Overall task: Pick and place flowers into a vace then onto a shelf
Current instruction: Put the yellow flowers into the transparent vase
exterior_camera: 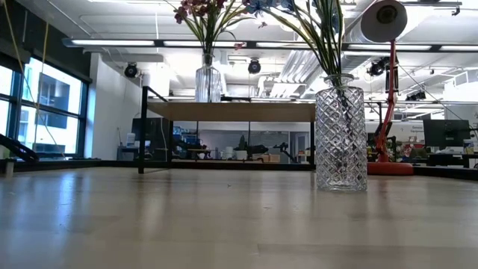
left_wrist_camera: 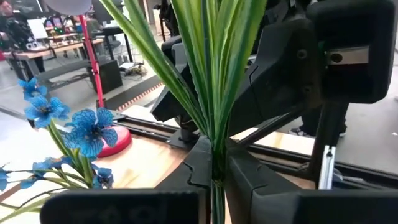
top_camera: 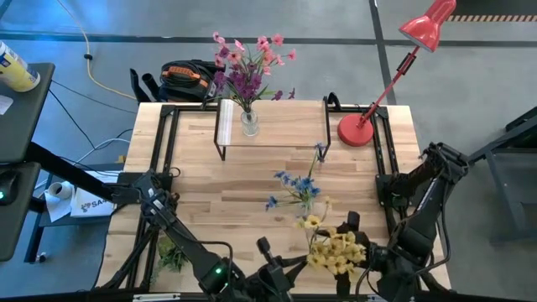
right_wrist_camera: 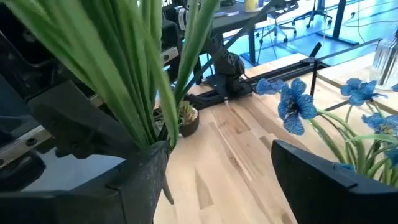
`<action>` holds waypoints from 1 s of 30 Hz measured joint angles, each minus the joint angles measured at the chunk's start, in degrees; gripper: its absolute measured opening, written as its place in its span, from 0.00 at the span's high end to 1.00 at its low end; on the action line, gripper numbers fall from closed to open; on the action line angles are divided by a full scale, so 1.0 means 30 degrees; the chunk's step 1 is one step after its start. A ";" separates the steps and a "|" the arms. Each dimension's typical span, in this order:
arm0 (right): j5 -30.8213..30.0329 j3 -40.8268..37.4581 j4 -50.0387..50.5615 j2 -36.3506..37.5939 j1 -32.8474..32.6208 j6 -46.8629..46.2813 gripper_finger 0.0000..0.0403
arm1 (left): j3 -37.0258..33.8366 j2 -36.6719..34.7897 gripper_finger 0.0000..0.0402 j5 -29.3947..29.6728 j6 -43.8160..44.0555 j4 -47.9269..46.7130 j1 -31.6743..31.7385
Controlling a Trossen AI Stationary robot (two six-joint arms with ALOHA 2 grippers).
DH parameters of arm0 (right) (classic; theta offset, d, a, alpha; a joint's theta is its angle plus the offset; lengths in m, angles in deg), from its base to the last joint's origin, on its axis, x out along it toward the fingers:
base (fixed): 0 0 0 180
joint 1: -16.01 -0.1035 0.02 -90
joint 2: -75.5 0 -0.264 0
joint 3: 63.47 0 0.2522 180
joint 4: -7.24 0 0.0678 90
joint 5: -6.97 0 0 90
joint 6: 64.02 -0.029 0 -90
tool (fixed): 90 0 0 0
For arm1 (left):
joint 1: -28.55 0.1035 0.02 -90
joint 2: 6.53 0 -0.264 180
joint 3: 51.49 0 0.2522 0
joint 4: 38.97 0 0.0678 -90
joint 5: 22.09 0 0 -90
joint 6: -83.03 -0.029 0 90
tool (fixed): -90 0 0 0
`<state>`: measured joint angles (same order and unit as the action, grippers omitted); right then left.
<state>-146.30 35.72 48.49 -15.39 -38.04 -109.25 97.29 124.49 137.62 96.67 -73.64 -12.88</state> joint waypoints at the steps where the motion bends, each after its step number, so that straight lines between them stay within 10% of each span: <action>1: -0.0016 -0.0004 0.0008 0.0028 0.0000 0.0069 0.30 | 0.0003 -0.0003 0.86 -0.0015 -0.0001 -0.0183 0.0033; 30: 0.3836 0.0049 0.6303 0.0808 -0.1200 -0.5460 0.30 | -0.0048 -0.0052 0.86 0.0463 -0.0073 -0.0642 0.0319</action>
<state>-134.79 35.86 67.39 -12.97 -41.64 -125.63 97.14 124.33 139.01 96.45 -75.57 -11.93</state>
